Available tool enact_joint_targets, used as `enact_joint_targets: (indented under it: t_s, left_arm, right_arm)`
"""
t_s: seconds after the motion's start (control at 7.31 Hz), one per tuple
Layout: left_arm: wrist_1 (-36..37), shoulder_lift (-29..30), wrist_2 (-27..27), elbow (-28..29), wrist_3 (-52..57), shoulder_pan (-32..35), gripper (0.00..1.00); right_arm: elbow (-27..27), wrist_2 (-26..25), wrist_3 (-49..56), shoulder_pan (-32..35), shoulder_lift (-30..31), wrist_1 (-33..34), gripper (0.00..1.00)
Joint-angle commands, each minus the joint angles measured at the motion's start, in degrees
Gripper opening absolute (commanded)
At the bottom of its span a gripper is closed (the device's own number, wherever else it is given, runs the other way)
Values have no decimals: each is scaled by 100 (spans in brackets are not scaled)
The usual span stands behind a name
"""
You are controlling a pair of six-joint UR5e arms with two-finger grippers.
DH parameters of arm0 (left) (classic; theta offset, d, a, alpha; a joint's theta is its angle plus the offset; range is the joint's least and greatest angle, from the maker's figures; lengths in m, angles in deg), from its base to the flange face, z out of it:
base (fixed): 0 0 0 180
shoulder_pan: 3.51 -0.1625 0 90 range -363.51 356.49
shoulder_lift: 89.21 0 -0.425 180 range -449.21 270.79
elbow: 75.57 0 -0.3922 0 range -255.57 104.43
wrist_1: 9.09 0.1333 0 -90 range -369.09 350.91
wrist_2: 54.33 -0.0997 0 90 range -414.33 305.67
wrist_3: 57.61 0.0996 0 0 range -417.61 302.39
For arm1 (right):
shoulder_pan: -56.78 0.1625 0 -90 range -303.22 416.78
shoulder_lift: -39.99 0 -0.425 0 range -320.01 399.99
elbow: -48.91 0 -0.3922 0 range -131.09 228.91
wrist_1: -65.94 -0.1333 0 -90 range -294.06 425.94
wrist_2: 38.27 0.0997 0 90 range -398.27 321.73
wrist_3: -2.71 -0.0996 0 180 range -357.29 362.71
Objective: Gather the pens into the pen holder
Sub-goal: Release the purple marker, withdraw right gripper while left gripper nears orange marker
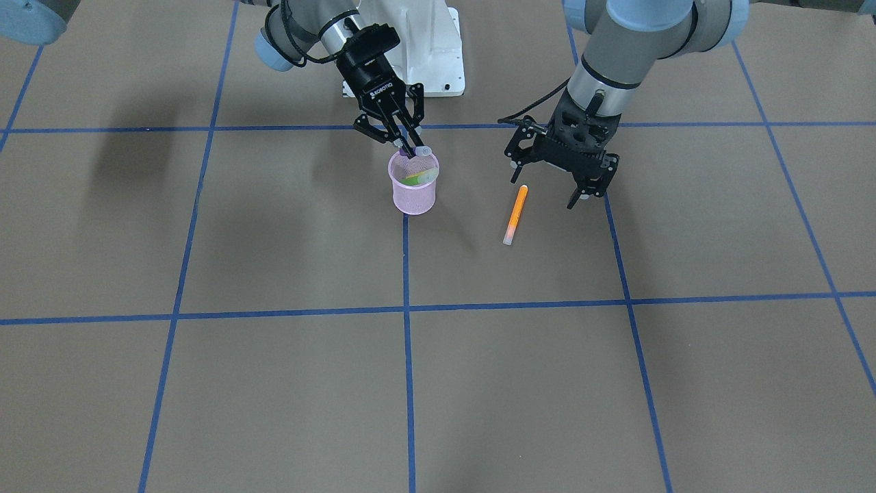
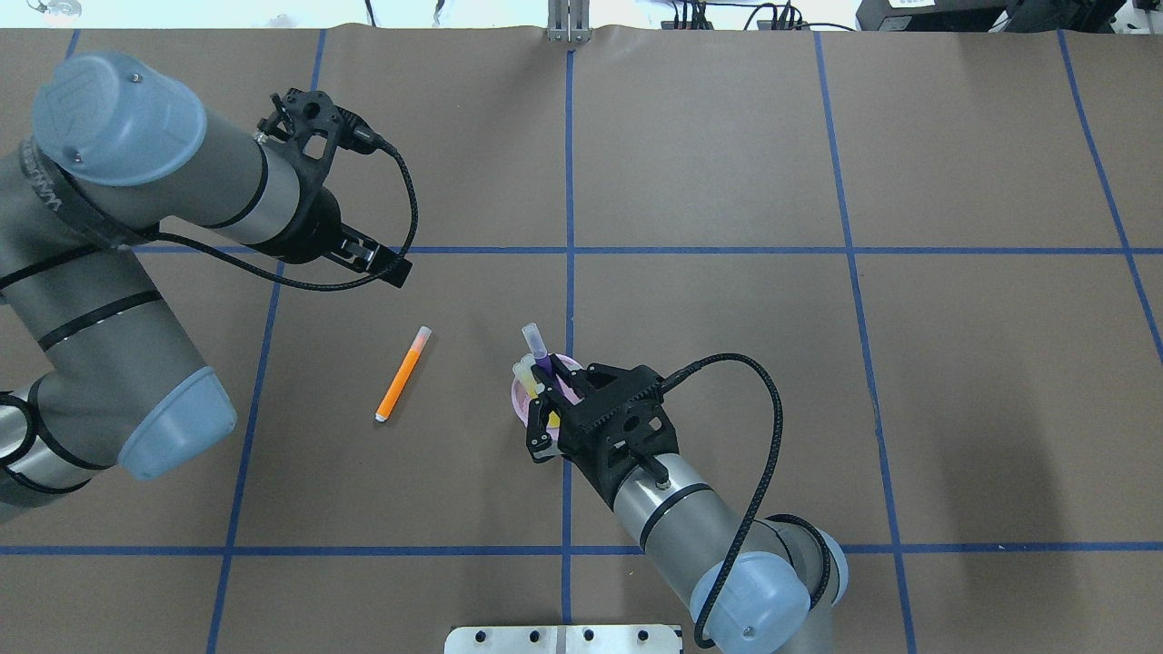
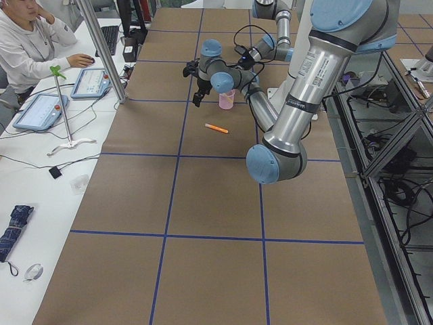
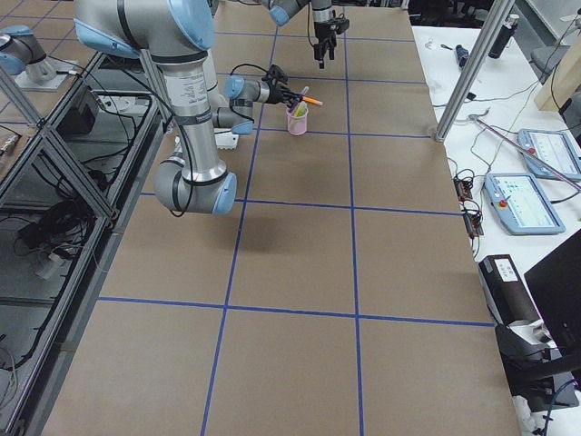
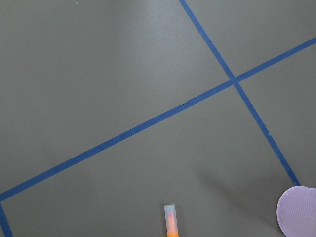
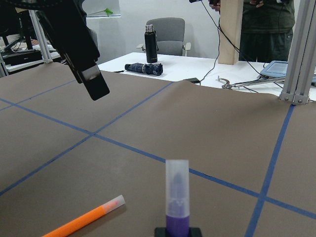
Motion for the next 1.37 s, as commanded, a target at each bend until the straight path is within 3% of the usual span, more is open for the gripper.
enact_joint_targets:
  t_s: [0.0, 0.27, 0.55, 0.68, 0.96, 1.23]
  left_arm:
    - [0, 0, 0, 0, 0, -8, 100]
    - [0, 0, -9, 0, 0, -8, 100]
    - [-17, 17, -44, 105, -70, -34, 100]
    - [-44, 17, -44, 219, -79, -113, 100]
    - [-44, 17, -53, 439, -157, -209, 100]
    - [-70, 26, -735, 624, -841, -708, 100]
  right_arm:
    - [-2, -13, -26, 16, -77, 5, 99]
    - [-2, 31, -26, 77, -95, 5, 99]
    - [-37, 625, -53, 479, -113, 58, 99]
    - [-46, 1238, -357, 934, -95, 415, 99]
    - [-238, 2923, -1253, 1979, -52, 1590, 99]
    - [-581, 4786, -1415, 3218, -25, 3188, 99]
